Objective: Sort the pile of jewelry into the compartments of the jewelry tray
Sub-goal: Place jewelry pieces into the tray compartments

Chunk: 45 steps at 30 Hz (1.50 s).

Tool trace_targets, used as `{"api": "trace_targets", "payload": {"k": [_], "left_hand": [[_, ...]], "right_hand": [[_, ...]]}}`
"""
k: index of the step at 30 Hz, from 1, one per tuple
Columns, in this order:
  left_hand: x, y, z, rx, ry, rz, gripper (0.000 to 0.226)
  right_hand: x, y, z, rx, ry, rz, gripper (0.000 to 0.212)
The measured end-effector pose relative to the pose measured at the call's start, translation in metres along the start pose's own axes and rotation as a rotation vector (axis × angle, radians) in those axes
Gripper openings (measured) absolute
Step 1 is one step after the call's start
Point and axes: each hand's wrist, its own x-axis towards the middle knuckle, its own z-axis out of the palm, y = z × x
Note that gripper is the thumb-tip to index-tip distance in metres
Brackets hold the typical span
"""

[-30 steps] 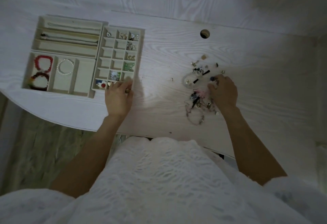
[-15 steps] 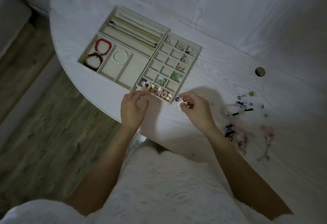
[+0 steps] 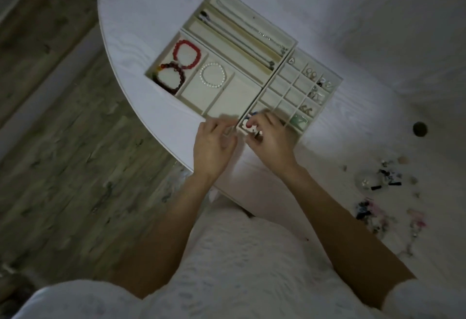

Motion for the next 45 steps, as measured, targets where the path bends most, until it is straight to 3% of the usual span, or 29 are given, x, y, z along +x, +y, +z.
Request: {"api": "trace_targets", "payload": {"k": [6, 14, 19, 25, 30, 36, 45], "left_hand": [[0.01, -0.003, 0.004, 0.039, 0.033, 0.075, 0.029], [0.016, 0.0, 0.008, 0.144, 0.001, 0.153, 0.027], [0.016, -0.002, 0.007, 0.178, 0.005, 0.18, 0.028], [0.011, -0.01, 0.01, 0.103, 0.039, 0.143, 0.025], [0.009, -0.008, 0.007, 0.034, 0.098, 0.072, 0.023], [0.012, -0.004, 0.006, 0.036, 0.055, 0.049, 0.029], [0.015, -0.003, 0.002, 0.062, -0.014, 0.07, 0.029]], "right_hand": [[0.005, 0.01, -0.011, -0.039, 0.161, 0.059, 0.009], [0.04, 0.002, -0.009, -0.319, -0.006, 0.098, 0.019], [0.036, 0.0, -0.007, -0.031, 0.039, 0.229, 0.013], [0.02, -0.004, -0.004, 0.195, -0.035, 0.156, 0.015], [0.021, -0.002, -0.004, 0.085, 0.018, 0.168, 0.019], [0.025, -0.004, 0.001, -0.349, -0.042, 0.074, 0.023], [0.03, -0.001, -0.016, -0.164, -0.176, 0.024, 0.023]]}}
